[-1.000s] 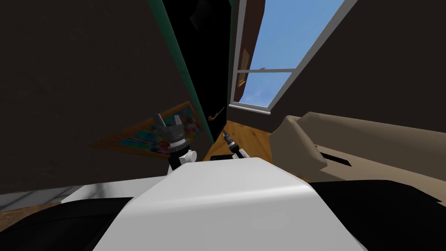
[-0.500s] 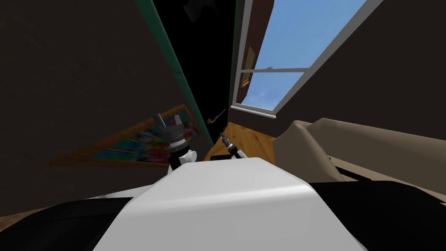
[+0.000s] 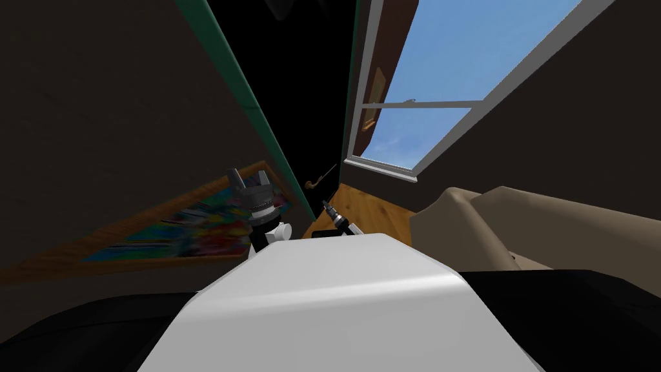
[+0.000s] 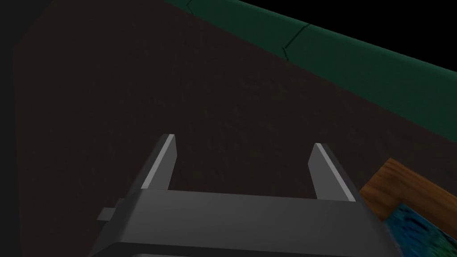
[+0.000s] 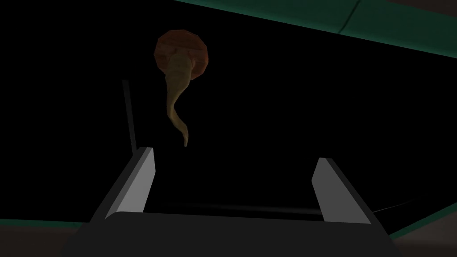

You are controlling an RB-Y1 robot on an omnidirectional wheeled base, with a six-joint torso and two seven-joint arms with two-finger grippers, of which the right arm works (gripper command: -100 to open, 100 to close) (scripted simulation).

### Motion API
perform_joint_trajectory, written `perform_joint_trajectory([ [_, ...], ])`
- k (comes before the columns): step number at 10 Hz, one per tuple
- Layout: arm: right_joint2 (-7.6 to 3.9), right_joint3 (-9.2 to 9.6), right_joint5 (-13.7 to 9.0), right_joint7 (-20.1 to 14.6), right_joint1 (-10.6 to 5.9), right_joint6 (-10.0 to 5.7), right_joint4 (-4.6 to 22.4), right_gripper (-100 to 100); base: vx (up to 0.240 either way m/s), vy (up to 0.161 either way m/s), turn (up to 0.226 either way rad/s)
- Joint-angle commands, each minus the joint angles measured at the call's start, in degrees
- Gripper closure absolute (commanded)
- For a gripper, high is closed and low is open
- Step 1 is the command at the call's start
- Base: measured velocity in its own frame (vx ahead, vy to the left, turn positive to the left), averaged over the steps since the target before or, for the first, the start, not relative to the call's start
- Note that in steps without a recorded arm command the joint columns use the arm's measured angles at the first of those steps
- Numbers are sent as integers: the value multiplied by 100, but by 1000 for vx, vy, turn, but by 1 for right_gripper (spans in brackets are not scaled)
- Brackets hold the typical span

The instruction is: Push the door open

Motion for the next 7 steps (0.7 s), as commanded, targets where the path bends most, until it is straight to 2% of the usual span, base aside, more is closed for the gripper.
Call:
perform_joint_trajectory([
  [1,1,80,70,-39,-9,-22,98,-100,172,-70,81],
  [7,90,332,306,-136,-139,-113,562,-100,164,-96,86],
])
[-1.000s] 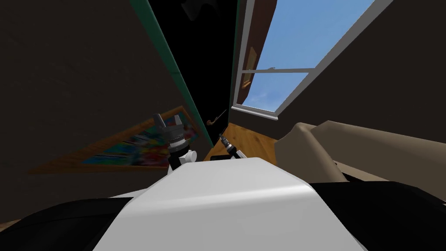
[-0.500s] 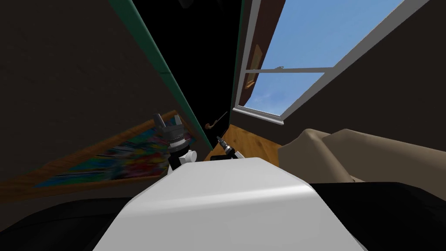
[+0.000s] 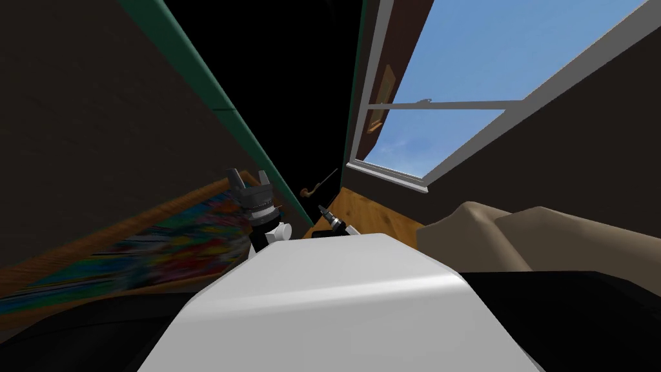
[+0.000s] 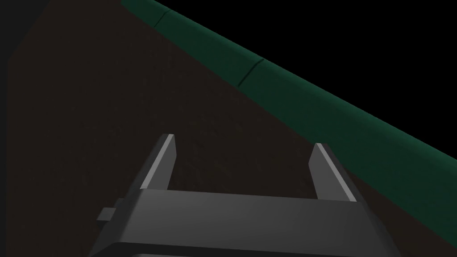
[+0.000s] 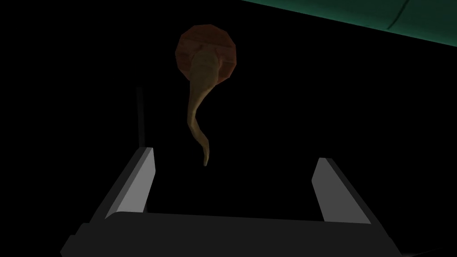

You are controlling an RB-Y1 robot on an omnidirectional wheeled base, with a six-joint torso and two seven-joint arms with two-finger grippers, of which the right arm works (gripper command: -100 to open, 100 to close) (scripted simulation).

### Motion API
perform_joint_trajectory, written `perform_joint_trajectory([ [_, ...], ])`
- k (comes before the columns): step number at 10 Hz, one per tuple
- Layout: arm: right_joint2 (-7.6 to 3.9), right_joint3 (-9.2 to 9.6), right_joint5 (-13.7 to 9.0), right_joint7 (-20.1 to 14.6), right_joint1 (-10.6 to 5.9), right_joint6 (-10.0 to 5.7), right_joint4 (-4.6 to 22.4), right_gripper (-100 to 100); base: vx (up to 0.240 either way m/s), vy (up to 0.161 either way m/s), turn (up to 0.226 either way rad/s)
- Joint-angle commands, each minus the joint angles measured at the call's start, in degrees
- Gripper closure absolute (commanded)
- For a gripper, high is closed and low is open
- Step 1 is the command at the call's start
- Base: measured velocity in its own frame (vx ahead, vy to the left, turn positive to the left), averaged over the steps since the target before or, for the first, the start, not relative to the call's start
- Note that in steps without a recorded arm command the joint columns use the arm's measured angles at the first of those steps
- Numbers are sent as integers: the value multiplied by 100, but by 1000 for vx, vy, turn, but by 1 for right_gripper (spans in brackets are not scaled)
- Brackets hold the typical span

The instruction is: Push the door open

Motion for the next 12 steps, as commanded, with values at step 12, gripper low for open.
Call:
perform_joint_trajectory([
  [12,114,-186,-236,136,-775,-225,1233,-100,84,-45,107],
])
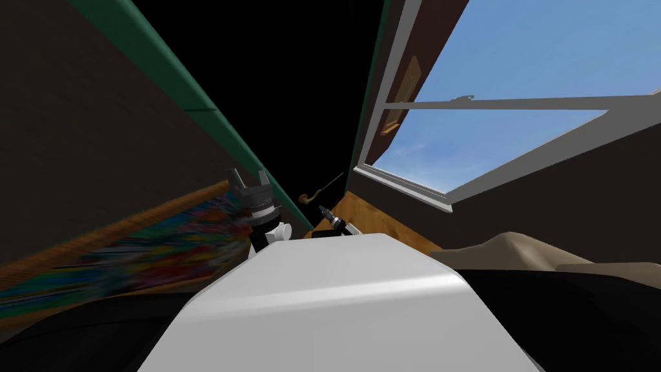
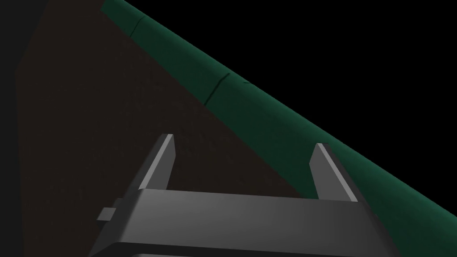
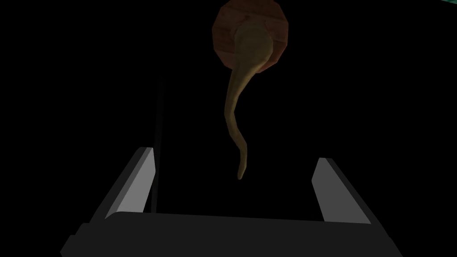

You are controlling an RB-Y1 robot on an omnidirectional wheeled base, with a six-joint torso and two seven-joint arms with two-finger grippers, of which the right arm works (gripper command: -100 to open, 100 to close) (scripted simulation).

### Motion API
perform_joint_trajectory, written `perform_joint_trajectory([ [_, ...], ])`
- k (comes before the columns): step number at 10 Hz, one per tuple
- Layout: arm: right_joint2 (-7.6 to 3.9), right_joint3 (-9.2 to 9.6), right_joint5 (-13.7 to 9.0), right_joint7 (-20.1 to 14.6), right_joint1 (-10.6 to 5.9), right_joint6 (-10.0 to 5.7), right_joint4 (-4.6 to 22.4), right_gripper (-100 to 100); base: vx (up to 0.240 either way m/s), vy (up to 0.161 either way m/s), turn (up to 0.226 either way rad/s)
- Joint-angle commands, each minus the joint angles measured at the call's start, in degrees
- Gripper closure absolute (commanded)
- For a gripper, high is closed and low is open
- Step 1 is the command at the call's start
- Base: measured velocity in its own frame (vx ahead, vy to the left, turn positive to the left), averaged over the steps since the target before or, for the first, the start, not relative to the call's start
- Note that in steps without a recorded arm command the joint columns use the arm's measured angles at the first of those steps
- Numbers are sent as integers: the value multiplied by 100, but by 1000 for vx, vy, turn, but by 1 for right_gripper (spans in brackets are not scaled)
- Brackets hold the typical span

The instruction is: Push the door open

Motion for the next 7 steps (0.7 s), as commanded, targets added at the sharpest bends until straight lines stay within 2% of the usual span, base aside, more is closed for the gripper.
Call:
perform_joint_trajectory([
  [1,27,-75,-91,38,-170,42,135,-100,-31,21,77],
  [3,36,-275,-306,137,-480,-23,507,-100,-23,23,120],
  [6,78,-605,-662,302,-993,-131,1097,-100,-25,37,214],
  [7,78,-605,-662,302,-993,-131,1120,-100,-14,26,45],
])
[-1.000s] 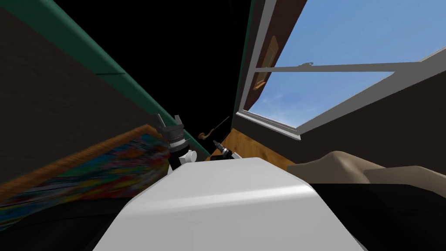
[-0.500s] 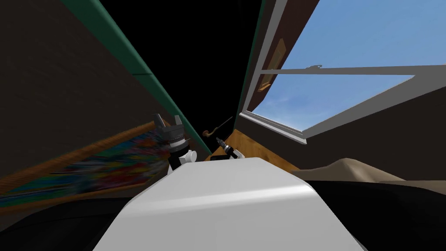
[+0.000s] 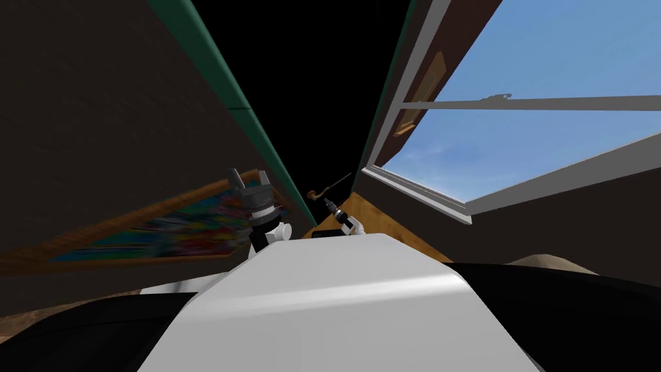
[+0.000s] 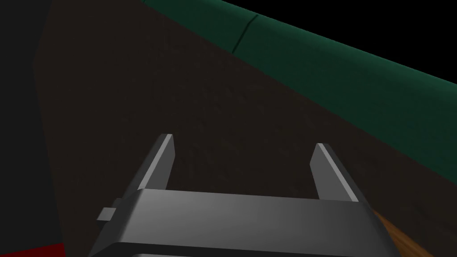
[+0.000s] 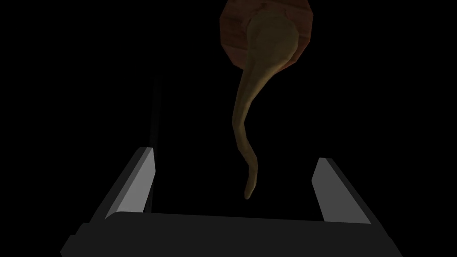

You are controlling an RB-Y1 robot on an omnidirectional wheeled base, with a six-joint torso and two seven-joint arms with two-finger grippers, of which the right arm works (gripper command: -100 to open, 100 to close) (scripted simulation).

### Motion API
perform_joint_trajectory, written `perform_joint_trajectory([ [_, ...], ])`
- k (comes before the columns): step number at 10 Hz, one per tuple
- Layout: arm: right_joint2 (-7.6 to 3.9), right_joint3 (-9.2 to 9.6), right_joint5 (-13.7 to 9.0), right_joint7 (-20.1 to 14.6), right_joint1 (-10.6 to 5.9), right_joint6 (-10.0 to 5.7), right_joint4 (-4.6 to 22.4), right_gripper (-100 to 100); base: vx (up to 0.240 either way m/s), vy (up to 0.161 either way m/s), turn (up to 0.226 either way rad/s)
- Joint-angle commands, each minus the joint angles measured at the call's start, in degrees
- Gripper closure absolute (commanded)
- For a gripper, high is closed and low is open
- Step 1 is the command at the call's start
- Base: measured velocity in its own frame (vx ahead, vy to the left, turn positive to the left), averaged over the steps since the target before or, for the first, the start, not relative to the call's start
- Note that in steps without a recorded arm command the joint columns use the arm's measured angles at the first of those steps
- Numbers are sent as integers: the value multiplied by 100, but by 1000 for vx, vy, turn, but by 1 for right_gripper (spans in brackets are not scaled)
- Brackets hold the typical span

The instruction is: Push the door open

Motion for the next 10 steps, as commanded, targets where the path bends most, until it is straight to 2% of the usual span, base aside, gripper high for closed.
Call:
perform_joint_trajectory([
  [1,19,-133,-144,61,-211,-43,254,-100,-17,31,134],
  [5,138,-558,-603,273,-872,-182,1021,-100,-14,41,192],
  [7,209,-737,-796,362,-1150,-241,1378,-100,-14,45,178],
  [8,209,-737,-796,362,-1150,-241,1378,-100,-7,25,44],
  [10,278,-882,-952,434,-1375,-288,1647,-100,-3,25,106],
])
